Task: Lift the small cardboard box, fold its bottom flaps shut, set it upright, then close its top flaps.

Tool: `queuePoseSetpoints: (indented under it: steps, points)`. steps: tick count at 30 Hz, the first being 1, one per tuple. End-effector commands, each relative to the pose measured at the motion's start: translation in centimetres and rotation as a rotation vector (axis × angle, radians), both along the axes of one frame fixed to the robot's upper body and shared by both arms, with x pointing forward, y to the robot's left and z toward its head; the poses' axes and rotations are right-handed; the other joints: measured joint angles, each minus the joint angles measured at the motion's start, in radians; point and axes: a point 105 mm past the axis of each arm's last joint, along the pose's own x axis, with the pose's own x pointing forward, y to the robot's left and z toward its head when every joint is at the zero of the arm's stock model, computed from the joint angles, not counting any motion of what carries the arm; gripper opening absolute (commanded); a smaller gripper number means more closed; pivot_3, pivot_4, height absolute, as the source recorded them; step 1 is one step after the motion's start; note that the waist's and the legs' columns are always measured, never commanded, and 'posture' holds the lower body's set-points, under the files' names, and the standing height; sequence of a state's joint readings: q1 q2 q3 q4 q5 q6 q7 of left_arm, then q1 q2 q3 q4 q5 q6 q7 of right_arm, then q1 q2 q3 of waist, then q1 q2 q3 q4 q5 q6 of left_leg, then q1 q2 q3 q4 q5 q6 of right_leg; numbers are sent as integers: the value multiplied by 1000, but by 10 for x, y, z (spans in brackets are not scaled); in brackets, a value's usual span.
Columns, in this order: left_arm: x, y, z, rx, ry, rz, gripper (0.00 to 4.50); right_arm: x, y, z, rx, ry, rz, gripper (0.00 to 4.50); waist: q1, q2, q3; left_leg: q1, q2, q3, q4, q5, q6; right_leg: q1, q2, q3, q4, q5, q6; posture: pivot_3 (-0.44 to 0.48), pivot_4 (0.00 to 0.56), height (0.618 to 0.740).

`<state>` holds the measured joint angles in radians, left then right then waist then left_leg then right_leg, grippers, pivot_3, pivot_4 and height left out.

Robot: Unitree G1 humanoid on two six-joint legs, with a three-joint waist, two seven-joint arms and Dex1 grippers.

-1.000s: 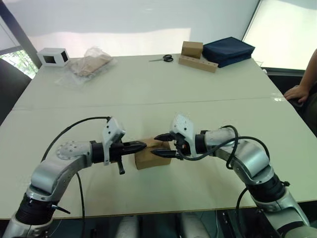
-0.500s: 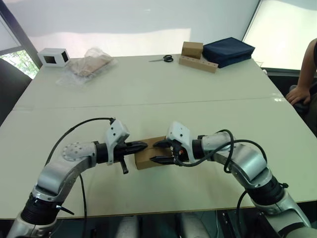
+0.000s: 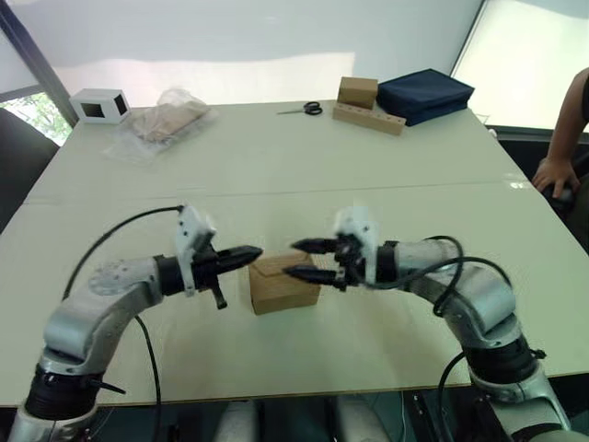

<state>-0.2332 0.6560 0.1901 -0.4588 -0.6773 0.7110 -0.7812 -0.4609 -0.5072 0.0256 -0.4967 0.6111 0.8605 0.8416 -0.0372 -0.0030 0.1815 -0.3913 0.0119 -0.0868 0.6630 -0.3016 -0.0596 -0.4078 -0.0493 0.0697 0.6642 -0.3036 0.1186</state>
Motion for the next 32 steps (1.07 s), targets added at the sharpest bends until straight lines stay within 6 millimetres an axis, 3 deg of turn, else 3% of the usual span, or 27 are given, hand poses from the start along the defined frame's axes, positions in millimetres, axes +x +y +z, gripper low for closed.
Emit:
queuePoseSetpoints:
  steps: [1,5,10,14,19,32]
  points:
    - [-13,21,10,46,-3,14,0,-15,-22,16,40,-9,-2,2425,-1,0,0,0,0,0,0,0,0,0,0,0,0,0,0,0,150,740]
    - [-31,35,2,60,110,5,0,-27,-43,2,12,82,-53,2425,-3,0,0,0,0,0,-1,0,0,0,0,0,0,0,0,0,150,740]
    - [-59,48,-29,126,233,10,0,-39,-65,-28,-71,184,-127,2425,-2,0,0,1,0,1,-1,0,1,1,0,0,-1,0,0,0,150,740]
    - [-73,53,-55,155,294,38,0,-47,-73,-46,-108,239,-151,2425,1,0,0,2,0,1,-1,0,1,2,0,0,-1,0,0,0,150,740]
    - [-86,51,-73,145,337,53,0,-50,-77,-56,-129,266,-166,2425,3,0,0,2,0,2,-1,0,1,3,0,0,-2,0,0,0,150,740]
    - [-73,56,-73,90,332,101,0,-44,-79,-64,-150,265,-170,2425,22,0,0,2,0,2,-1,0,1,3,0,0,-2,0,0,0,150,740]
